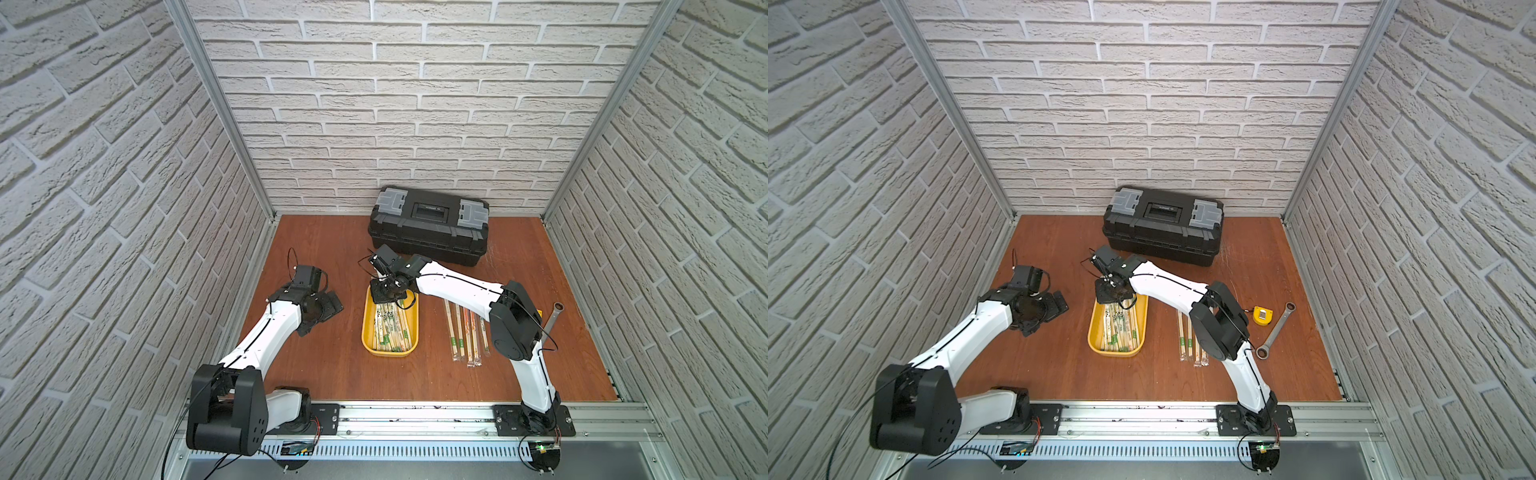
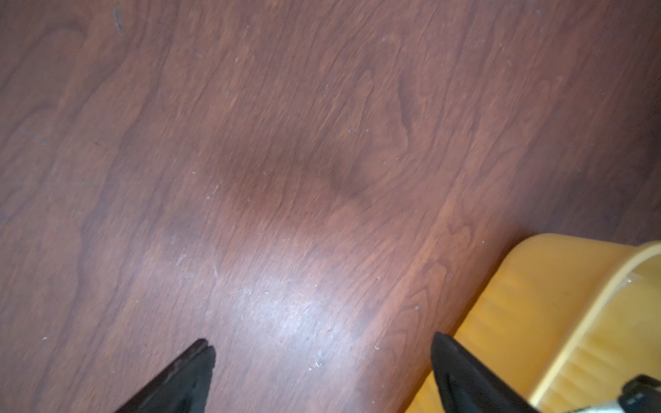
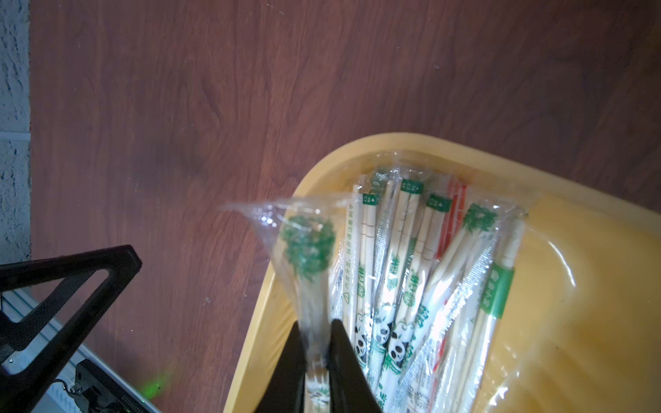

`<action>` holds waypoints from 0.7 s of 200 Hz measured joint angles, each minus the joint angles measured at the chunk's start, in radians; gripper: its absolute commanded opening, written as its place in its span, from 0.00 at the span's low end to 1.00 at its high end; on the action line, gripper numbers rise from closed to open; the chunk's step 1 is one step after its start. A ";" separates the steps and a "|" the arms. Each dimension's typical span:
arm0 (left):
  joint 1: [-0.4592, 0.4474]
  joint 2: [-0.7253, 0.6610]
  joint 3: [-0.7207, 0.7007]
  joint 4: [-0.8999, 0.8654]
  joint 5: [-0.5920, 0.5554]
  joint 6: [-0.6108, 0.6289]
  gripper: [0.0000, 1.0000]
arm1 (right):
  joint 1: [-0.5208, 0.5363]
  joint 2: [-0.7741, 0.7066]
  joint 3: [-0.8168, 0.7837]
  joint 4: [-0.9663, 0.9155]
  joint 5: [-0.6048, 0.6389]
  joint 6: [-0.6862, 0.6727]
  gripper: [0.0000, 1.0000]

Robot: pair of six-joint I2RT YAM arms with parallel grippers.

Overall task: Take the paired disposable chopsticks out of the storage box
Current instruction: Pick up the paired disposable chopsticks from the storage box, then place the paired disposable chopsticks at the center of the board.

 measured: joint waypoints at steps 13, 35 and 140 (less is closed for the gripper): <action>0.000 0.000 0.000 0.000 0.003 0.000 0.98 | -0.006 -0.014 -0.010 0.000 0.003 -0.001 0.08; 0.000 0.000 0.000 0.000 0.006 0.000 0.98 | -0.018 -0.038 -0.026 0.000 0.009 -0.004 0.03; -0.007 0.000 0.004 -0.001 0.023 0.002 0.98 | -0.083 -0.209 -0.095 0.004 0.016 -0.008 0.02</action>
